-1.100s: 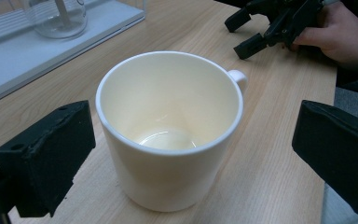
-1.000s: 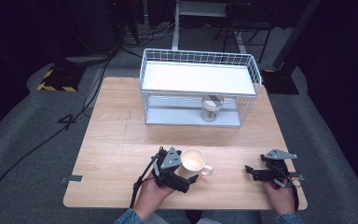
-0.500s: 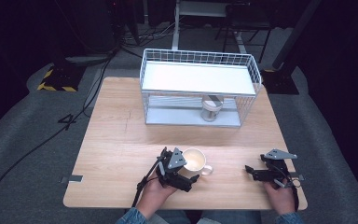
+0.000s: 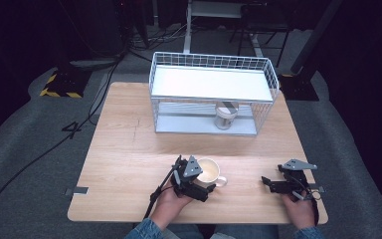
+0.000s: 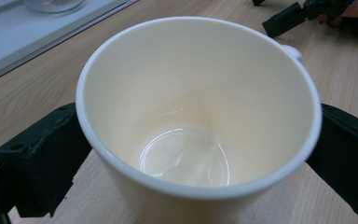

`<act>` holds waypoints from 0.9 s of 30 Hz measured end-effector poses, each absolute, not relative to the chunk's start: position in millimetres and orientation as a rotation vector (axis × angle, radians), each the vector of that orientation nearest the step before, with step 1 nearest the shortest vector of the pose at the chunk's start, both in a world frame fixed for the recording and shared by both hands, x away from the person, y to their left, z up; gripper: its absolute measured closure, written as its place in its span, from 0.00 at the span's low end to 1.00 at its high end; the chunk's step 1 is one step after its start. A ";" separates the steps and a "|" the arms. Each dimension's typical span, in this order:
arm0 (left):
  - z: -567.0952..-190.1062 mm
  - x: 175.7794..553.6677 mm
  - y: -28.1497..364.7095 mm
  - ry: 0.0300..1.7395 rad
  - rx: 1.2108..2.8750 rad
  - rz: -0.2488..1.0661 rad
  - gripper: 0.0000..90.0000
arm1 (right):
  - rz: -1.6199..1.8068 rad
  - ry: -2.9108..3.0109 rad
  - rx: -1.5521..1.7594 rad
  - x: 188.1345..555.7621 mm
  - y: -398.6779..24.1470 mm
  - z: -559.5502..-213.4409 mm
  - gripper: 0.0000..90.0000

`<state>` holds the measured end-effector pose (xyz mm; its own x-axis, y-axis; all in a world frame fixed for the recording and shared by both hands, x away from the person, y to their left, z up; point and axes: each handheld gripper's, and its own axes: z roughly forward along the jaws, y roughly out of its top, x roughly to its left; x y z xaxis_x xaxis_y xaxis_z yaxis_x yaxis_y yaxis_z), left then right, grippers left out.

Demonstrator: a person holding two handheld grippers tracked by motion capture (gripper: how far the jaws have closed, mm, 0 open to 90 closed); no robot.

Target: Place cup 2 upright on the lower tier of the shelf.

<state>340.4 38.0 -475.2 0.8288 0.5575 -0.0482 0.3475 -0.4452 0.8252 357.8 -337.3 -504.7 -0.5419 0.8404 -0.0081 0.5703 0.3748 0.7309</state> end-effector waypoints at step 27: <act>-484.4 345.1 28.6 0.655 2.054 0.311 0.10 | 0.976 2.261 1.227 357.8 -337.3 -504.7 0.14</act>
